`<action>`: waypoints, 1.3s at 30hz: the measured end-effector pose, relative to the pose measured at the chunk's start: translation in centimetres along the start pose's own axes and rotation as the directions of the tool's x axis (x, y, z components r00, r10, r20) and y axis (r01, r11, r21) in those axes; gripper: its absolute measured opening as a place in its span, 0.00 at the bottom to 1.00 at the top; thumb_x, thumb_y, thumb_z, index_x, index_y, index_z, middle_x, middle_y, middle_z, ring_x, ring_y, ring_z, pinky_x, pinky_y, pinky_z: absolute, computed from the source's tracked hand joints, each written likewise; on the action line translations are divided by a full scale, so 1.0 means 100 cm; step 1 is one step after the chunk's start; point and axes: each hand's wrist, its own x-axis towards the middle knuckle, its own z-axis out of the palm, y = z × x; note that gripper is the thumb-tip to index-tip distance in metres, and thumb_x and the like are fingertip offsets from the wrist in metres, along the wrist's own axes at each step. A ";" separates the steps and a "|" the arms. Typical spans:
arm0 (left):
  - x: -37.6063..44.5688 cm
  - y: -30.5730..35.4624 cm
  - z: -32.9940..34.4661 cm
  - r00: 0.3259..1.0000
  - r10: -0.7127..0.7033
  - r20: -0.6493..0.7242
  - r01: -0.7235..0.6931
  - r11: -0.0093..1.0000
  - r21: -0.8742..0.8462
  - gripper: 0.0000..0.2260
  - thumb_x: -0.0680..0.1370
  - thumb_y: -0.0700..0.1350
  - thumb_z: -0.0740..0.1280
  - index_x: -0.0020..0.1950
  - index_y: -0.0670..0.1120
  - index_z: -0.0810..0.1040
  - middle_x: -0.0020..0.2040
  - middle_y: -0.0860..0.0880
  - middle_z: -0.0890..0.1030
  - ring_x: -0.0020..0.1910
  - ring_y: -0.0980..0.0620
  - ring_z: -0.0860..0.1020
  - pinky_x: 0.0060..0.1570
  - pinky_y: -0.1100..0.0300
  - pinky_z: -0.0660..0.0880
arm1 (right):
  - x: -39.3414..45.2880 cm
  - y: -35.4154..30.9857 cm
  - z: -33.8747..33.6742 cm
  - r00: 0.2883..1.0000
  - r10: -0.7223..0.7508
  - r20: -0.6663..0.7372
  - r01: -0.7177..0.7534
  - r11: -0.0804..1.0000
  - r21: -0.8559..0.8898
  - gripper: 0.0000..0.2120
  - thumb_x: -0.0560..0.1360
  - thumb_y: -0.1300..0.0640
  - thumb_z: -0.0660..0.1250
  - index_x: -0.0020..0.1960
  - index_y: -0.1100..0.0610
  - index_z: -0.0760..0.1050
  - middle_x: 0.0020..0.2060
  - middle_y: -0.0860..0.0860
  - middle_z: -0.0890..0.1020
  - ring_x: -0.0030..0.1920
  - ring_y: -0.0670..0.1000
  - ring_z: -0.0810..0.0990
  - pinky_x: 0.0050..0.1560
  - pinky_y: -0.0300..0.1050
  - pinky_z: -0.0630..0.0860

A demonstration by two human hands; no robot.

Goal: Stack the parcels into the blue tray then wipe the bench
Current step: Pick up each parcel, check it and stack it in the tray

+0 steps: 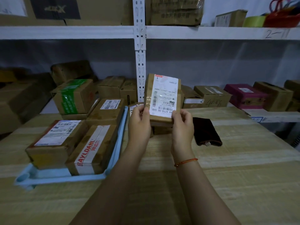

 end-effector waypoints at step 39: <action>-0.020 -0.004 -0.017 0.988 -0.095 -0.122 0.066 0.973 -0.222 0.15 0.84 0.50 0.52 0.56 0.50 0.78 0.53 0.54 0.82 0.53 0.59 0.79 0.48 0.66 0.71 | -0.025 0.015 -0.006 0.896 0.345 0.280 -0.417 0.871 0.259 0.15 0.77 0.49 0.62 0.62 0.53 0.73 0.49 0.54 0.82 0.46 0.54 0.83 0.41 0.46 0.80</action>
